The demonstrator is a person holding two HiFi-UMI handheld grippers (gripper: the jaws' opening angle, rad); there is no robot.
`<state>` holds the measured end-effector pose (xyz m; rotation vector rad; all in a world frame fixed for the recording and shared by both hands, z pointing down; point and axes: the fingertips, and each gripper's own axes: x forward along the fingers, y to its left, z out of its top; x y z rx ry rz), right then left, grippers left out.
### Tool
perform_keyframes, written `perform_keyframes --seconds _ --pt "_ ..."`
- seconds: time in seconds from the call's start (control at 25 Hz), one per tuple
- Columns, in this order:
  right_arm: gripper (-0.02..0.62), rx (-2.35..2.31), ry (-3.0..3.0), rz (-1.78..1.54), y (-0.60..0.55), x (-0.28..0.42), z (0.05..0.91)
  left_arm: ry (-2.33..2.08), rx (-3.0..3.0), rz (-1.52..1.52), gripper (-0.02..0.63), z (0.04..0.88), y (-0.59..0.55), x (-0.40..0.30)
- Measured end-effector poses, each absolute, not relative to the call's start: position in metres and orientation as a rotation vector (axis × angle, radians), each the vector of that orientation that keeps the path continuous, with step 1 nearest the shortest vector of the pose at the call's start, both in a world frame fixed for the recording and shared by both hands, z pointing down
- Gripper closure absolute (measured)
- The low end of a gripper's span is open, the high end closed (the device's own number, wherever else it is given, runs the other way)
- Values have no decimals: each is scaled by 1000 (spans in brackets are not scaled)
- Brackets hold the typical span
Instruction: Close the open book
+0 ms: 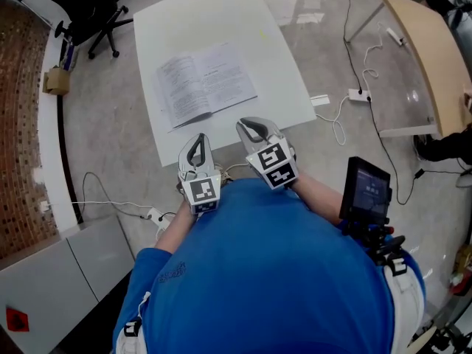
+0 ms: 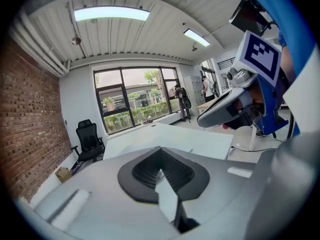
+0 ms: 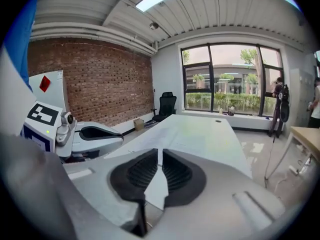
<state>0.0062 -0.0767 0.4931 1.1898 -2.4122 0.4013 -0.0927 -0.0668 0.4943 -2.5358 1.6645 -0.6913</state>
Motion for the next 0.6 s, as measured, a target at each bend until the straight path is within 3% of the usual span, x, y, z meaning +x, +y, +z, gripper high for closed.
perform_keyframes --seconds 0.12,0.6 --pt "591 1230 -2445 291 -61 33 477 1660 -2504 -654 600 482 -48 -69" --pt "592 1289 -2519 122 -5 82 443 1689 -2471 -518 600 448 0 -22"
